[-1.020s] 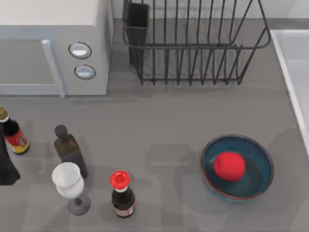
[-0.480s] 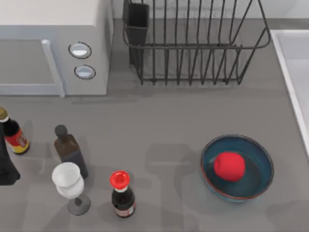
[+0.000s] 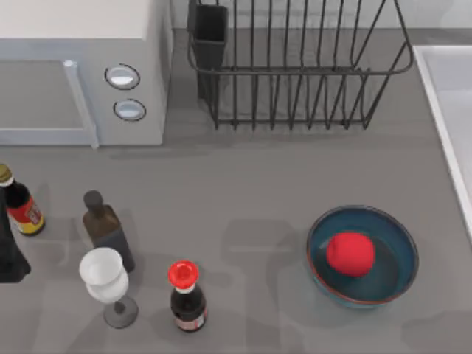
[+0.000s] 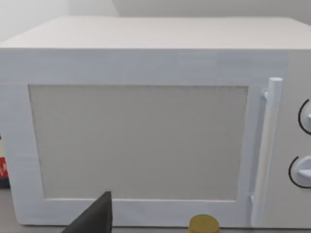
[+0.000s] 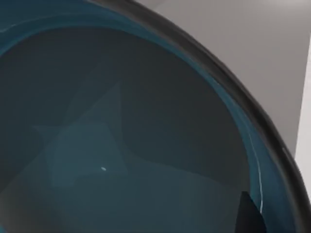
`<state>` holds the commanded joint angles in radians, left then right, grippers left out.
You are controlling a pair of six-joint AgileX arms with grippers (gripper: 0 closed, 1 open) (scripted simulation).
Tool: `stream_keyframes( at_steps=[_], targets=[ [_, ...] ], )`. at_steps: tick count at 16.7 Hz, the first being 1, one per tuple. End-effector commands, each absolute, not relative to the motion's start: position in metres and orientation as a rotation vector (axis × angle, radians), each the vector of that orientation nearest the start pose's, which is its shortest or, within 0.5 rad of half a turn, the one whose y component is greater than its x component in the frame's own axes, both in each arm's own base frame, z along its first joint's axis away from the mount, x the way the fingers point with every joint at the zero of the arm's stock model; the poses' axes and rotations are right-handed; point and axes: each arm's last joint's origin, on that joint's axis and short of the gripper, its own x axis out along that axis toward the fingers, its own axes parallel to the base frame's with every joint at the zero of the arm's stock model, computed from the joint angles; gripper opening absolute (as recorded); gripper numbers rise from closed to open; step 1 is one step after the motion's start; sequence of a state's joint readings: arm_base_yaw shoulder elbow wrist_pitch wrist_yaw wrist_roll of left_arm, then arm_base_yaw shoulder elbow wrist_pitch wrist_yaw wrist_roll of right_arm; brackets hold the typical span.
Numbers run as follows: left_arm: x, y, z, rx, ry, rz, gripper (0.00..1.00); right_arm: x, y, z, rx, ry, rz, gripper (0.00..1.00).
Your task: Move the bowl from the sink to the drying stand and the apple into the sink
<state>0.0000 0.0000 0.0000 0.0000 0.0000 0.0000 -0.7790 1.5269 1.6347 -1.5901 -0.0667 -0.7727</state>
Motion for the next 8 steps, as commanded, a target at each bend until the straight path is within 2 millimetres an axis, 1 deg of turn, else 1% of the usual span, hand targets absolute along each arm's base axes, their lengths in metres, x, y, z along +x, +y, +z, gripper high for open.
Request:
stream_keyframes(
  at_steps=[2, 4, 6, 8],
  targets=[
    [0.106, -0.001, 0.16, 0.0, 0.0, 0.0, 1.0, 0.203, -0.174, 0.354, -0.063, 1.437, -0.044, 0.0],
    [0.106, -0.001, 0.16, 0.0, 0.0, 0.0, 1.0, 0.226, -0.162, 0.357, -0.152, 1.387, -0.085, 0.0],
    [0.106, -0.001, 0.16, 0.0, 0.0, 0.0, 1.0, 0.258, -0.139, 0.36, -0.26, 1.308, -0.12, 0.0],
    [0.106, -0.001, 0.16, 0.0, 0.0, 0.0, 1.0, 0.294, -0.103, 0.362, -0.365, 1.196, -0.14, 0.0]
  ],
)
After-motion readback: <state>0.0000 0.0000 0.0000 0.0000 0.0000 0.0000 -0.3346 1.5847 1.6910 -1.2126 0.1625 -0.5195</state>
